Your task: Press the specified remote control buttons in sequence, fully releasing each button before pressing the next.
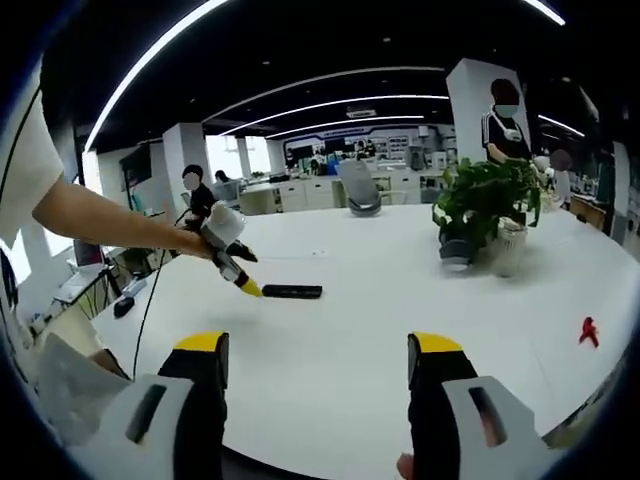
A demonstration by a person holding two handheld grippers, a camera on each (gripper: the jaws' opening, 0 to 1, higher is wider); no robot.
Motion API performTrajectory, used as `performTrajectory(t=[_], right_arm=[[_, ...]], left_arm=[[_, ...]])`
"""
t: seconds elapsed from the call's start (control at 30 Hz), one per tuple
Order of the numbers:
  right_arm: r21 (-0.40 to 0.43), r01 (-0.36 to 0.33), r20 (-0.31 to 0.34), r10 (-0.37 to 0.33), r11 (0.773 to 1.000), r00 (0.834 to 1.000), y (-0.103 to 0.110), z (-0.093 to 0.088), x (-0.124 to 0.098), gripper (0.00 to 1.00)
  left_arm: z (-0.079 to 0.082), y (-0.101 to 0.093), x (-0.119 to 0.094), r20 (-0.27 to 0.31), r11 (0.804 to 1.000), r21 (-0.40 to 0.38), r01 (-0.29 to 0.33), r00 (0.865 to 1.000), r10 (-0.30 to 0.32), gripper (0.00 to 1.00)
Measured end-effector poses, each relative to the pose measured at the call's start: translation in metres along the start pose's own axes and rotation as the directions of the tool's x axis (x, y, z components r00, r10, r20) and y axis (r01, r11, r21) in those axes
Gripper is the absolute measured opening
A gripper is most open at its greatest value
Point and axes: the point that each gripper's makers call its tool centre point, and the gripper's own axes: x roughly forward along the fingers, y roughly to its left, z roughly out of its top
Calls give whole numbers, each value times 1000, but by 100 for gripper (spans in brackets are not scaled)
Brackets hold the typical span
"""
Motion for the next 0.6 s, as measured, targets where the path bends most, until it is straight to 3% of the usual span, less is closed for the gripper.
performTrajectory(t=[0.17, 0.2, 0.33, 0.43, 0.6], right_arm=[[19, -27, 5, 27, 999, 1000, 5, 0, 2, 90], [19, -30, 12, 30, 999, 999, 6, 2, 2, 93], [17, -38, 33, 38, 999, 999, 8, 5, 2, 100], [19, -46, 32, 45, 999, 998, 9, 5, 3, 100], [20, -69, 50, 68, 997, 996, 14, 8, 1, 100]], left_arm=[[-2, -15, -34, 122, 988, -152, -13, 992, 32, 80], [-1, -18, -45, 164, 981, -193, -21, 985, 53, 81], [-8, -34, -79, 209, 972, -233, -44, 973, 94, 81], [-2, -47, -107, 299, 949, -313, -22, 947, 121, 82], [-2, -71, -143, 349, 941, -336, -34, 924, 158, 85]])
